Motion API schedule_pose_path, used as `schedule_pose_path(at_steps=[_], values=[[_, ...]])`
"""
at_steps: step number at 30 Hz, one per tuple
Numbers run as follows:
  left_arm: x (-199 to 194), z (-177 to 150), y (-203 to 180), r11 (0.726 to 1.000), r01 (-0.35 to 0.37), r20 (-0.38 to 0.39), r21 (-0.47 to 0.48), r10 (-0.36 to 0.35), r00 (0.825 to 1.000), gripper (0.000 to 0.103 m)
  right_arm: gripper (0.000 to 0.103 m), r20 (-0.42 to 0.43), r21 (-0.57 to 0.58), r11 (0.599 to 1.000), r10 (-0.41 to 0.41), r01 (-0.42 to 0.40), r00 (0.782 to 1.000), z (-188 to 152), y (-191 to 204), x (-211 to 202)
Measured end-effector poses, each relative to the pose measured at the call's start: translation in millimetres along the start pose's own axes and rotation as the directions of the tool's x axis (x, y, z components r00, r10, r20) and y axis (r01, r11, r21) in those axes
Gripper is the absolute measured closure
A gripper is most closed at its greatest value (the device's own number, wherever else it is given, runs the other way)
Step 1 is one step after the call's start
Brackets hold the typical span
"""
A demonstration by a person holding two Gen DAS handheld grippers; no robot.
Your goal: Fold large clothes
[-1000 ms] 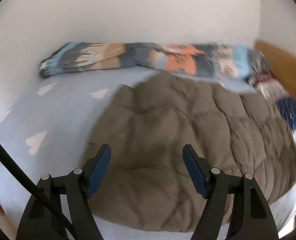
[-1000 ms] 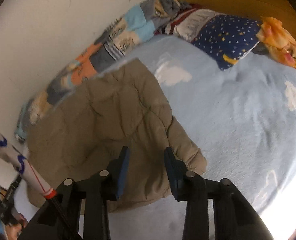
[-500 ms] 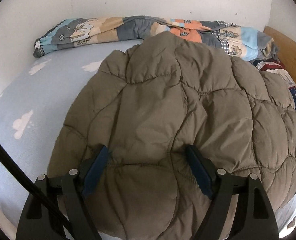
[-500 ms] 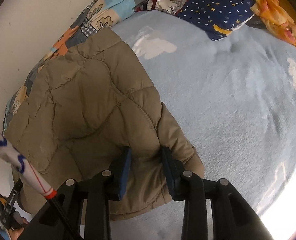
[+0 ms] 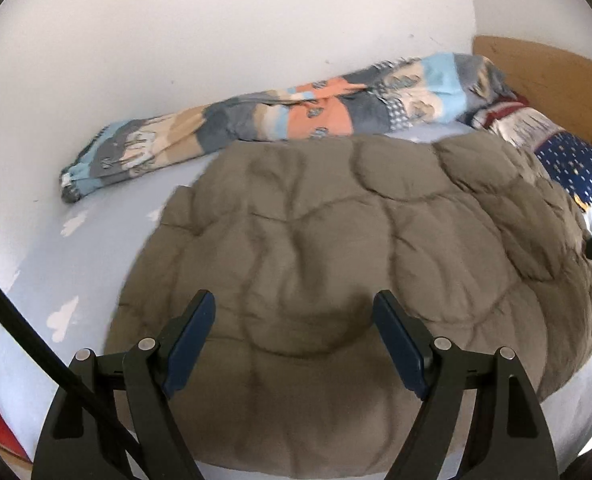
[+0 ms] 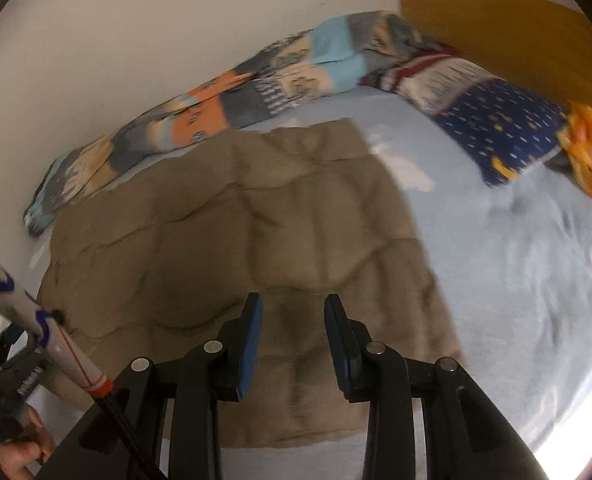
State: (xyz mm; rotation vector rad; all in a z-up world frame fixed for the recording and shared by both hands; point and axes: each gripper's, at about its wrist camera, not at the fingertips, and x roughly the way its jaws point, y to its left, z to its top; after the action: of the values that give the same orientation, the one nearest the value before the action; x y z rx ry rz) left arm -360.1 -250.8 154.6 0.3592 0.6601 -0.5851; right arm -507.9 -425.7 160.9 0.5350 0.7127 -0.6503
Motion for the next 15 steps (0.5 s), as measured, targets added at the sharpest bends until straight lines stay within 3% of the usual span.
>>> schedule_pose_path(at_steps=[6,15], values=[[12,-2,-15,1.0,0.008,-0.026,0.022,-0.007,1.0,0.022,0.068,-0.011,-0.045,0.999,0.003,-0.004,1.0,4,26,23],[24,-9,-17,1.0,0.015,-0.042,0.013,-0.015,0.999,0.021,0.065,-0.063,-0.037,0.999,-0.012,0.009,0.998,-1,25,58]])
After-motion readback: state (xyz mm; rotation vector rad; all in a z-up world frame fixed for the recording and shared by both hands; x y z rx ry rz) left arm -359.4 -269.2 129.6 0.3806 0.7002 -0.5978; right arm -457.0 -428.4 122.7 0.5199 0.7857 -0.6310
